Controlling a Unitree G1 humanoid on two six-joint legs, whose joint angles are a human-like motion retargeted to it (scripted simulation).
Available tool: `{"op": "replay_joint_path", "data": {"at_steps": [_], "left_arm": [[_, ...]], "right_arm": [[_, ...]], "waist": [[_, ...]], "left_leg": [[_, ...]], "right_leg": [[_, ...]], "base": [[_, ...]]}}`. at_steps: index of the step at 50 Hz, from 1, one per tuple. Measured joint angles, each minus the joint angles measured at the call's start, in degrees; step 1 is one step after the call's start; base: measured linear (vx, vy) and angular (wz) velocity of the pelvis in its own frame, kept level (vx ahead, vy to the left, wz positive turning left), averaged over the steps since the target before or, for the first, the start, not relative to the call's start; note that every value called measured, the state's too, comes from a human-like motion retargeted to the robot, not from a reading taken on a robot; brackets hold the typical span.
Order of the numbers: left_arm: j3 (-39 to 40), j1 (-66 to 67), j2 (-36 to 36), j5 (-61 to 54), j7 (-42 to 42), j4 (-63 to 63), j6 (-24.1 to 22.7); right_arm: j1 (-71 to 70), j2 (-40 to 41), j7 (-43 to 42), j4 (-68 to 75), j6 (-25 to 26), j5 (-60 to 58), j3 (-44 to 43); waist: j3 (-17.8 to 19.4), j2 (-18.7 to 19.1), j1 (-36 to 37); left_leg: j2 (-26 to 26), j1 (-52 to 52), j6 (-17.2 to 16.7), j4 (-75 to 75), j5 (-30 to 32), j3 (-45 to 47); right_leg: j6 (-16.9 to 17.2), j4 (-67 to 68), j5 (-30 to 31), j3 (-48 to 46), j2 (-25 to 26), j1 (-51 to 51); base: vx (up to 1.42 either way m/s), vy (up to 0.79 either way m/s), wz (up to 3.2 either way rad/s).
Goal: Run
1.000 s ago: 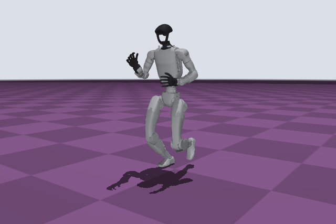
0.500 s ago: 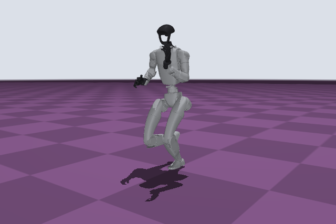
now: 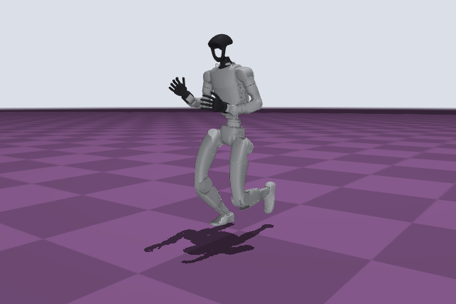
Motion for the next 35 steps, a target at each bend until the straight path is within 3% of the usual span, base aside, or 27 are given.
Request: {"op": "replay_joint_path", "data": {"at_steps": [3,5,12,15,20,25,28,30,35], "left_arm": [[2.55,5.63,0.90,-2.27,-1.69,-2.07,-0.69],[4.19,9.06,2.09,-3.62,-2.97,-4.16,-1.74],[6.79,13.86,3.50,-6.51,-8.38,-9.37,-5.09],[7.06,11.60,2.16,-6.77,-8.41,-11.90,-5.04],[8.11,2.67,0.96,-0.96,-4.88,-16.81,-5.08],[8.91,-14.38,0.70,9.82,2.36,-16.74,-2.88],[8.42,-20.69,0.36,9.83,5.07,-16.57,-2.46],[8.06,-22.48,0.05,8.32,5.64,-16.45,-2.96],[3.94,-18.90,0.63,4.84,1.55,-15.00,-6.11]], "right_arm": [[-7.07,-1.54,-2.09,-1.90,0.62,-2.42,-0.61],[-9.52,-2.21,-2.36,-3.08,0.10,-2.28,-0.22],[-6.89,-1.91,2.87,-4.91,-2.96,2.06,3.42],[-4.49,-1.58,6.07,-3.95,-2.79,2.17,4.53],[3.45,0.36,11.45,0.10,-1.51,0.63,6.15],[9.97,3.30,15.34,6.24,-0.51,-1.63,6.10],[12.93,2.51,15.24,4.28,-1.25,0.56,6.13],[14.31,1.44,14.79,1.86,-1.81,3.26,6.26],[15.30,0.74,14.83,-1.64,-2.32,8.36,6.75]], "waist": [[-1.19,-3.62,3.87],[-2.18,-6.27,6.08],[-4.74,-14.68,10.00],[-4.97,-17.65,8.78],[-3.56,-19.80,6.06],[-2.87,-17.98,1.19],[-4.36,-14.02,-3.44],[-5.05,-10.75,-6.32],[-5.13,-3.54,-10.76]], "left_leg": [[-2.80,-11.82,1.85,-0.03,-3.37,1.97],[-5.33,-18.16,1.85,-5.10,-4.30,4.46],[-18.62,-25.47,-4.79,-44.80,-0.06,11.46],[-25.38,-25.52,-5.17,-57.43,0.97,11.55],[-28.74,-28.85,1.04,-42.42,-6.88,9.60],[-28.91,-25.16,5.51,-32.61,-18.80,5.36],[-27.14,-16.00,3.60,-37.27,-20.42,2.20],[-24.90,-8.73,0.54,-41.80,-17.71,0.68],[-16.78,6.02,-9.09,-45.52,0.66,-0.41]], "right_leg": [[1.82,-3.60,-1.08,2.43,-2.94,6.25],[4.58,-7.90,1.74,4.10,-4.82,11.23],[18.42,-14.80,25.13,5.32,-13.05,25.57],[20.83,-8.24,30.43,4.03,-17.11,27.80],[19.06,13.16,29.50,1.37,-22.37,27.77],[12.99,31.23,21.89,2.51,-25.25,13.49],[9.34,31.08,17.12,3.05,-23.42,1.14],[7.88,24.75,15.61,2.05,-20.56,-5.59],[9.56,-6.13,19.65,-1.48,-9.89,-10.86]], "base": [[-0.02,0.01,0.23],[-0.01,0.05,0.44],[0.01,0.07,0.40],[-0.02,0.05,0.38],[0.00,0.01,0.04],[-0.02,0.03,-0.22],[0.00,0.03,-0.42],[0.04,-0.01,-0.51],[0.05,-0.05,-0.47]]}}
